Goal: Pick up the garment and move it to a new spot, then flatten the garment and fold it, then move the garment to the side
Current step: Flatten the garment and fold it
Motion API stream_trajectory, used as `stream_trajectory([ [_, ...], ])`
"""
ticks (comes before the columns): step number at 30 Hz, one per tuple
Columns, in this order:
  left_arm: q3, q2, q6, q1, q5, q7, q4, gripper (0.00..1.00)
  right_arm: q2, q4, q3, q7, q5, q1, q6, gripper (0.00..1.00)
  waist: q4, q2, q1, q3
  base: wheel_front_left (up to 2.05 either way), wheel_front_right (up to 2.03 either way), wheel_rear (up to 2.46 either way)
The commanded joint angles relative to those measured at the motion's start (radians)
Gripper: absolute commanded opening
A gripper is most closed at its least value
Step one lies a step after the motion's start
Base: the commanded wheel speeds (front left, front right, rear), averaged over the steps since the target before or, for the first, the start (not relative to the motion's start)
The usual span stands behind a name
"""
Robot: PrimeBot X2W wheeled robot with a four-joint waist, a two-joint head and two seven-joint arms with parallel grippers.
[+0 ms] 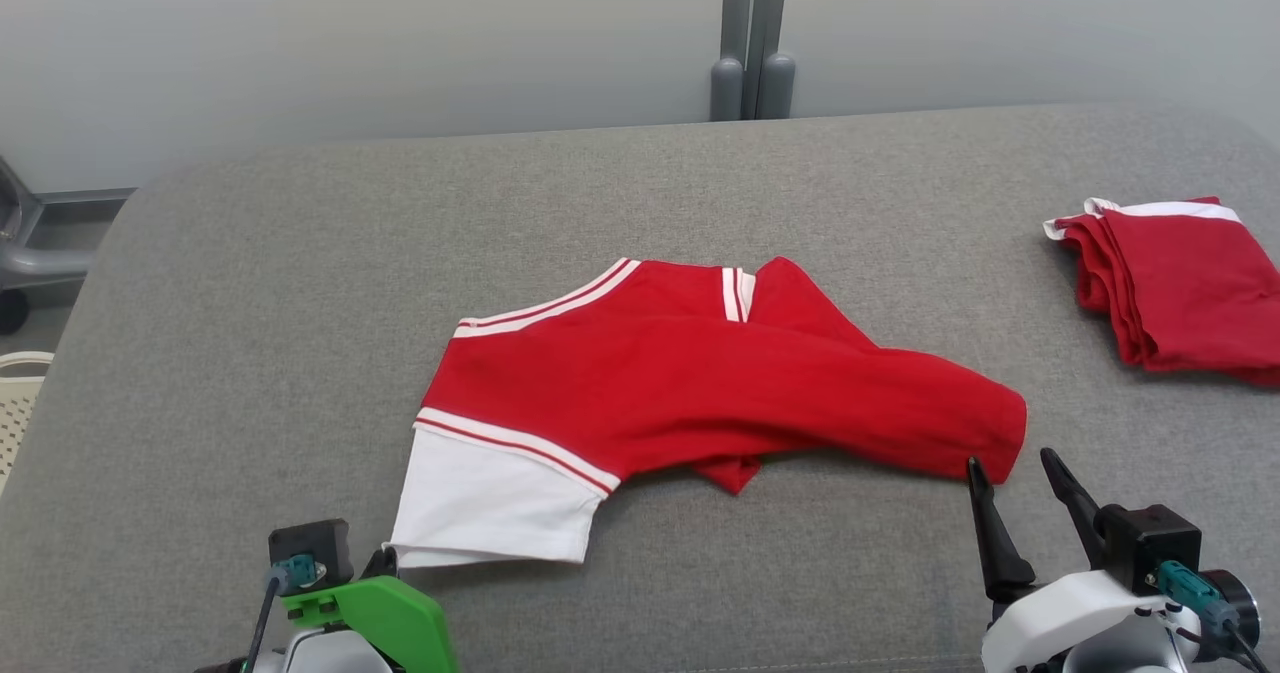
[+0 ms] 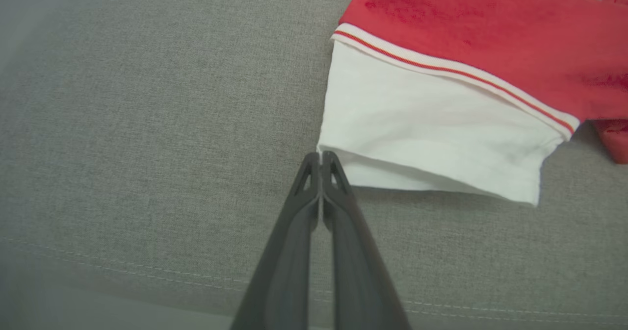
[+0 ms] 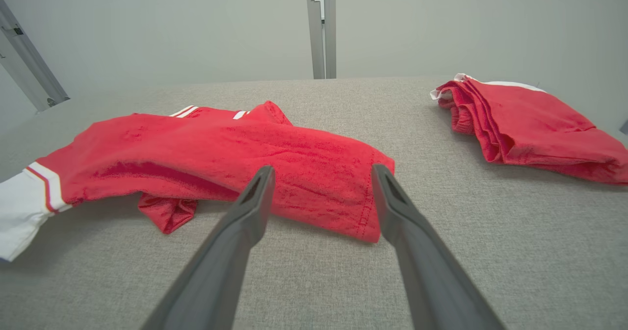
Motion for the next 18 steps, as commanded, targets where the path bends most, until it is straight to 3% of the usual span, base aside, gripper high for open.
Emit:
stream_trajectory([
  [1, 0.002, 0.013, 0.017, 0.023, 0.005, 0.014, -0.028, 0.00, -0.002, -0.004, -0.004, 0.003, -0.008, 0.013, -0.001, 1.00, 0.016, 0.0000, 0.0000, -0.012, 0.00, 0.00, 0.00],
  [14, 0.009, 0.041, 0.095, 0.158, 0.004, 0.070, -0.145, 0.00, -0.002, -0.013, -0.014, 0.014, -0.022, 0.012, -0.001, 1.00, 0.011, 0.0000, 0.0000, -0.015, 0.00, 0.00, 0.00],
  [15, 0.007, 0.043, 0.096, 0.162, 0.006, 0.069, -0.149, 0.30, -0.002, -0.013, -0.014, 0.015, -0.022, 0.014, -0.001, 1.00, 0.011, 0.0000, 0.0000, -0.016, 0.00, 0.00, 0.00],
  [17, 0.003, 0.042, 0.098, 0.171, 0.005, 0.073, -0.150, 1.00, -0.002, -0.011, -0.016, 0.016, -0.021, 0.015, -0.001, 1.00, 0.011, 0.0000, 0.0000, -0.018, 0.00, 0.00, 0.00],
  [18, 0.005, 0.039, 0.099, 0.172, 0.004, 0.065, -0.154, 1.00, -0.002, -0.010, -0.016, 0.017, -0.021, 0.015, -0.001, 1.00, 0.012, 0.0000, 0.0000, -0.020, 0.00, 0.00, 0.00],
])
